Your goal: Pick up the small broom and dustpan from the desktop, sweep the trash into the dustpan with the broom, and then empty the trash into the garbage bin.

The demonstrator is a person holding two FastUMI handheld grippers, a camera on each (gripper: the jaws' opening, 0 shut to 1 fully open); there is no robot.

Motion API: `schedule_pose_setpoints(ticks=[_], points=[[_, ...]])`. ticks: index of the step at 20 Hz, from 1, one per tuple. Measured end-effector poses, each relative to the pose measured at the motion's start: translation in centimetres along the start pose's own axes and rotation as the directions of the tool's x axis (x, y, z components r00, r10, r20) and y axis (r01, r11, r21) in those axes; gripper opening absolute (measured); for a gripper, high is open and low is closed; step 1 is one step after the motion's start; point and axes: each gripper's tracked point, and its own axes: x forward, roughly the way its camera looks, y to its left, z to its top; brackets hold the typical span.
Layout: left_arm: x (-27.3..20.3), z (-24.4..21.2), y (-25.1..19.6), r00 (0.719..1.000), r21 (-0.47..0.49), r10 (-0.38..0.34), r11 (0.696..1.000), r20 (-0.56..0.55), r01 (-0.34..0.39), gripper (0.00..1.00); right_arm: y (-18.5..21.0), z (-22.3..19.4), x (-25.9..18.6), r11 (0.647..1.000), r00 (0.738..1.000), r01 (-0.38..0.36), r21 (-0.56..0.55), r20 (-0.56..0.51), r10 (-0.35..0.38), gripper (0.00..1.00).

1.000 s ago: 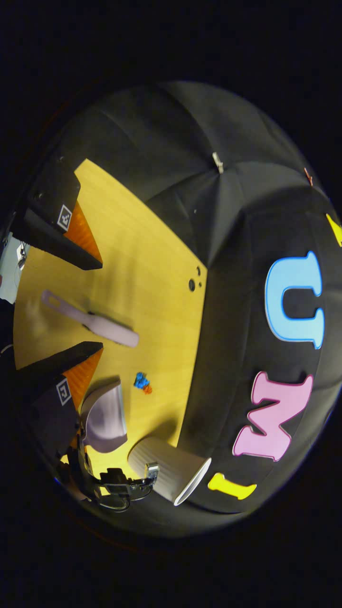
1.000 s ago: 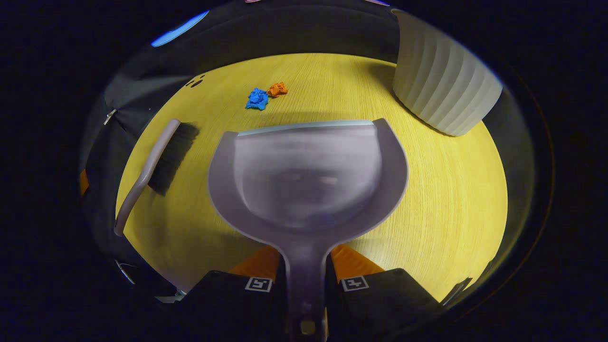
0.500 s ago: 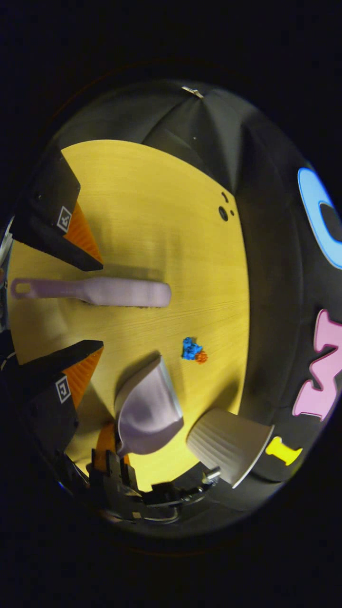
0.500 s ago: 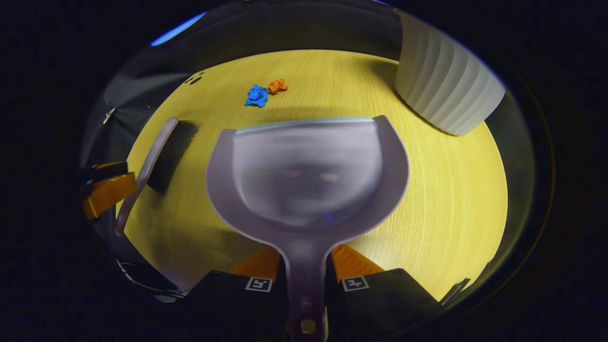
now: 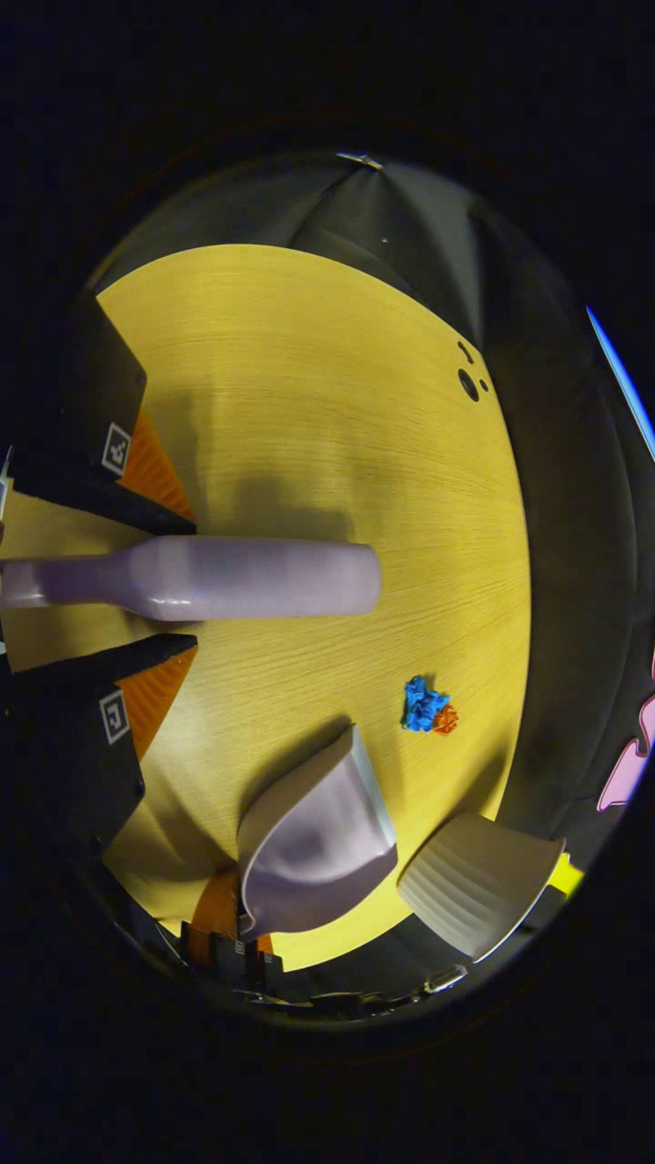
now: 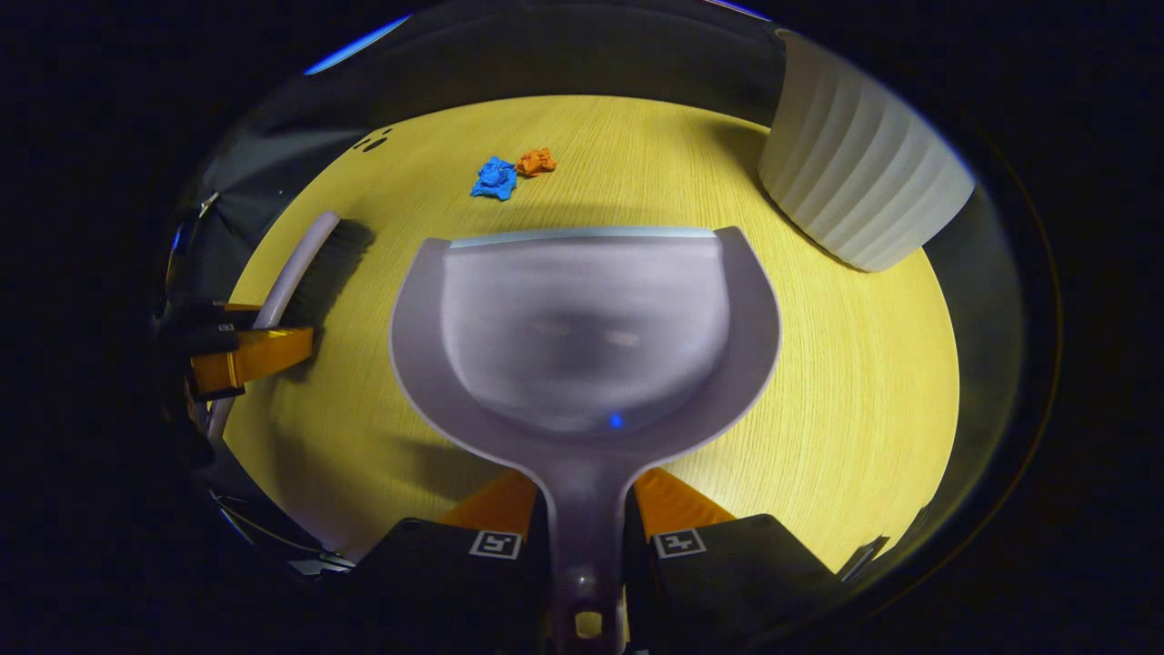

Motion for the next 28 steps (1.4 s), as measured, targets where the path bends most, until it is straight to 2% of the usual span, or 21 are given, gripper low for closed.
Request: schedule_pose_setpoints(ticks=[1,4,6,7,12,13,14,16,17,19,24,25,26,28], points=[[-0.1,-0.4,0.3,1.000,0.010,0.023,1.000,-0.002,-0.023,0.66,-0.1,0.0,-0.1,1.000,1.000,0.000,-0.001,0.001,0.000,0.38],[0.3,0.1,0.1,0.998,0.020,0.022,1.000,0.052,-0.023,0.59,-0.1,0.0,-0.1,1.000,1.000,0.001,0.000,0.005,-0.001,0.38],[0.3,0.2,0.2,0.997,-0.001,0.032,0.999,0.068,-0.032,0.49,0.0,0.0,-0.2,1.000,1.000,-0.001,-0.005,0.008,0.001,0.38],[0.4,0.2,0.2,0.997,-0.005,0.035,0.999,0.075,-0.035,0.41,-0.1,0.0,-0.1,1.000,1.000,-0.005,-0.009,0.009,0.005,0.38],[0.1,0.3,0.4,0.997,-0.027,0.046,0.999,0.070,-0.044,0.30,-0.1,0.1,-0.2,0.998,0.998,-0.056,-0.037,0.030,0.057,0.37],[0.0,0.5,0.3,0.997,-0.019,0.043,0.999,0.071,-0.042,0.29,-0.4,0.1,-0.2,0.996,0.998,-0.059,-0.060,0.031,0.061,0.42],[-0.1,0.8,0.2,0.997,-0.010,0.035,0.999,0.072,-0.035,0.29,-0.8,0.2,-0.3,0.995,0.997,-0.060,-0.084,0.035,0.063,0.37],[-0.5,2.0,0.2,0.996,0.002,0.029,1.000,0.083,-0.030,0.29,-1.5,0.4,-0.3,0.991,0.996,-0.069,-0.116,0.043,0.074,0.37],[-0.5,2.9,0.0,0.996,0.002,0.019,1.000,0.093,-0.019,0.30,-1.9,0.6,-0.4,0.989,0.996,-0.071,-0.131,0.050,0.078,0.33],[-0.4,4.6,-0.1,0.995,0.012,0.011,1.000,0.099,-0.012,0.28,-3.0,1.1,-0.8,0.983,0.996,-0.056,-0.176,0.063,0.068,0.37],[1.2,10.0,-0.3,0.994,0.120,-0.020,0.993,0.105,0.007,0.29,-5.5,2.2,-2.1,0.957,0.994,-0.046,-0.287,0.082,0.072,0.37],[1.7,11.1,-0.5,0.995,0.143,-0.031,0.990,0.100,0.016,0.29,-5.9,2.2,-2.2,0.949,0.994,-0.043,-0.311,0.077,0.071,0.33],[2.2,12.2,-0.8,0.994,0.175,-0.050,0.984,0.097,0.033,0.29,-6.4,2.2,-2.3,0.943,0.995,-0.042,-0.331,0.072,0.070,0.37],[3.4,14.5,-0.9,0.994,0.255,-0.063,0.966,0.085,0.039,0.29,-6.9,2.2,-2.4,0.935,0.995,-0.053,-0.350,0.056,0.077,0.37]])
